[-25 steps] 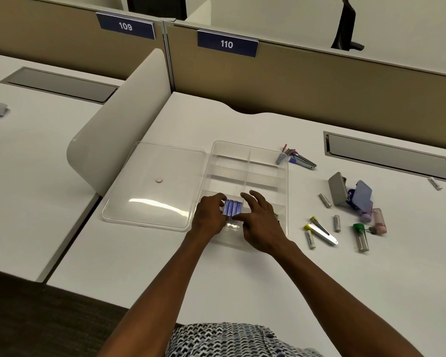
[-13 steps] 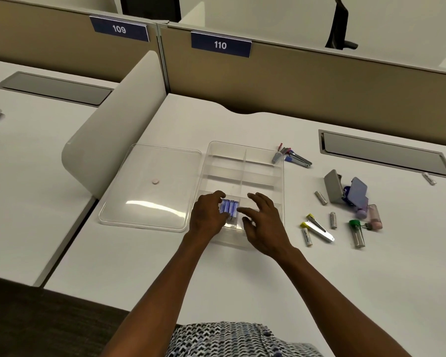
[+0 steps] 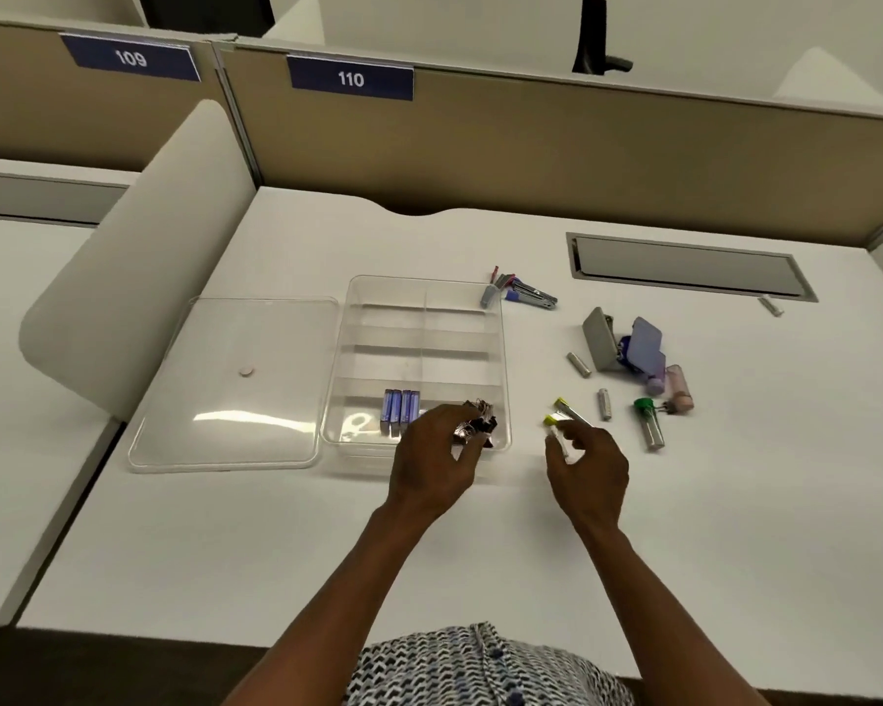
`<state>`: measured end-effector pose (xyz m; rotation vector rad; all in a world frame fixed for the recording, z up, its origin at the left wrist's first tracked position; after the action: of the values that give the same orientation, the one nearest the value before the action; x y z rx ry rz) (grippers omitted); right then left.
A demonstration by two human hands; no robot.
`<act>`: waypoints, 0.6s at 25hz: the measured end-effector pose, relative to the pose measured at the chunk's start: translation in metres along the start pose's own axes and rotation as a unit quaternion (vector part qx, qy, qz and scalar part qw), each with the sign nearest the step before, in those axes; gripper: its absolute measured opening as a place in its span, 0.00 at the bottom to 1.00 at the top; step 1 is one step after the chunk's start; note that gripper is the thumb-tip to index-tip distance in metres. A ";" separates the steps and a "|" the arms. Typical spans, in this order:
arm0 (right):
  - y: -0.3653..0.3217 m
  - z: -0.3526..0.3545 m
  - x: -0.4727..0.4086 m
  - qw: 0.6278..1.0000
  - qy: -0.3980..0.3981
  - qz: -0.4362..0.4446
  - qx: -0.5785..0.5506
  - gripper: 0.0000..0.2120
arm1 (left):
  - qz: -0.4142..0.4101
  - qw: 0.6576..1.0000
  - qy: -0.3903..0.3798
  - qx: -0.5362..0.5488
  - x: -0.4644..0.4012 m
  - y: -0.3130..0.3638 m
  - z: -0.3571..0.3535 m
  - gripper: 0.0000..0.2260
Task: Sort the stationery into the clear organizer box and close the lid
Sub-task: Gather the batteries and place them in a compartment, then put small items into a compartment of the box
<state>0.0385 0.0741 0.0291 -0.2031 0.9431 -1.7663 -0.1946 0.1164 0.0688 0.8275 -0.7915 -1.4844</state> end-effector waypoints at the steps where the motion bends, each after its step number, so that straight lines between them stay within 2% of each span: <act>1: 0.013 0.005 0.000 0.999 -0.005 -0.025 0.027 0.09 | -0.005 1.000 -0.007 0.004 0.005 0.005 -0.009 0.11; 5: 0.039 0.004 0.000 0.992 -0.071 -0.059 0.082 0.11 | -0.035 0.997 -0.062 -0.008 0.024 0.023 -0.050 0.11; 9: 0.043 -0.001 -0.003 0.989 -0.098 -0.040 0.099 0.13 | -0.040 0.991 -0.124 -0.025 0.033 0.036 -0.088 0.12; 12: 0.043 -0.004 -0.008 0.990 -0.105 -0.037 0.091 0.09 | -0.013 0.990 -0.141 -0.025 0.039 0.033 -0.107 0.13; 15: 0.054 0.005 -0.009 0.991 -0.086 -0.099 -0.002 0.07 | 0.067 0.985 -0.155 -0.018 0.041 0.023 -0.123 0.18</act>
<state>0.0840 0.0736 -0.0019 -0.4579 0.8260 -1.8941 -0.0796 0.0724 0.0232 0.5093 -1.0269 -1.5219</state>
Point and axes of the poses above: each hand's wrist, its own x-axis away from the middle knuckle, its own z-axis out of the back of the hand, y = z × x, the point moved 8 cm from there along -x, towards the middle knuckle, and after that the axes turned 12 degrees about z, right-handed, at the moved point
